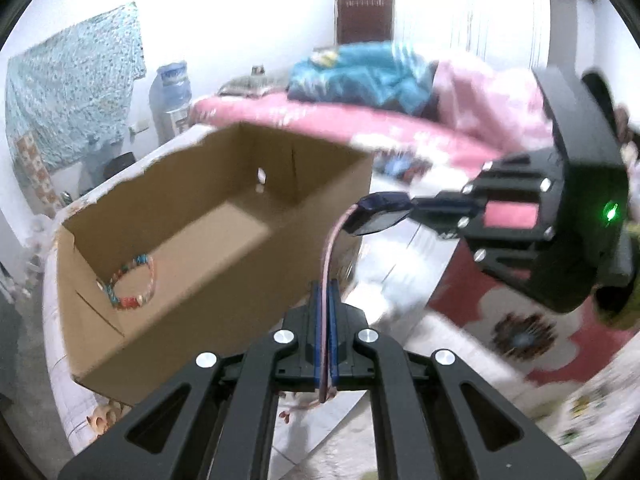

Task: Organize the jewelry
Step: 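Carry the watch over the box with both grippers and release it inside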

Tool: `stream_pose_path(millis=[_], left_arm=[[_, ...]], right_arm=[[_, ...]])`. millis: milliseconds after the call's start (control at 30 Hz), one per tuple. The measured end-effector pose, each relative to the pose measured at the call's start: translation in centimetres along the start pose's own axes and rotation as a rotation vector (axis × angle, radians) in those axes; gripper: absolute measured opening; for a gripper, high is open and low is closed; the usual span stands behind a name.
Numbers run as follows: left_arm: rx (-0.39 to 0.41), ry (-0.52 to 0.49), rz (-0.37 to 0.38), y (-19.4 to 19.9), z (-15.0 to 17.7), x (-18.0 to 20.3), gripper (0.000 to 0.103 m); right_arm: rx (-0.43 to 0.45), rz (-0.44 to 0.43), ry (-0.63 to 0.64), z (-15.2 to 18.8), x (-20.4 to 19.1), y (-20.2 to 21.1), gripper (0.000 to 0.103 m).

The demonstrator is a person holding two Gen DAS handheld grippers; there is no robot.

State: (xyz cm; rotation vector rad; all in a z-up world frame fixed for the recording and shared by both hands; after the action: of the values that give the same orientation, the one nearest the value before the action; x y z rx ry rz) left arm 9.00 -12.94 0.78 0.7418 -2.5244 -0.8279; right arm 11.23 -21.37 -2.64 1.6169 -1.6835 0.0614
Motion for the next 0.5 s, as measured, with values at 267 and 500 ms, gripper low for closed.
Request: stream_pose_path(millis=[267, 500], left_arm=[[0.049, 0.249, 0.178, 3.5, -6.3, -7.5, 0.003], [-0.073, 0.466, 0.165, -0.3, -6.4, -15.9, 0.003]], right_arm=[[-0.194, -0.473, -0.302, -9.2, 3.0, -6.3, 0.001], [-0.469, -0.572, -0.259, -11.5, -0.8, -15.3, 0.001]])
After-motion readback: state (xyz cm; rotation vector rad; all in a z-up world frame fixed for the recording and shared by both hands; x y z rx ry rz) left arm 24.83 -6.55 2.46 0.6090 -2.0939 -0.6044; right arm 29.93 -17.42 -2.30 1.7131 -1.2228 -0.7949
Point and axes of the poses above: each gripper's, at about its wrist camera, not at the fingertips, and y roughly against the way its jaws point, x to its right, z to its underside, the point moved 9 cm from there along -y, roughly the way its jaws point, and after that the axes turned 14 degrees about z, right-handed, at the moved point
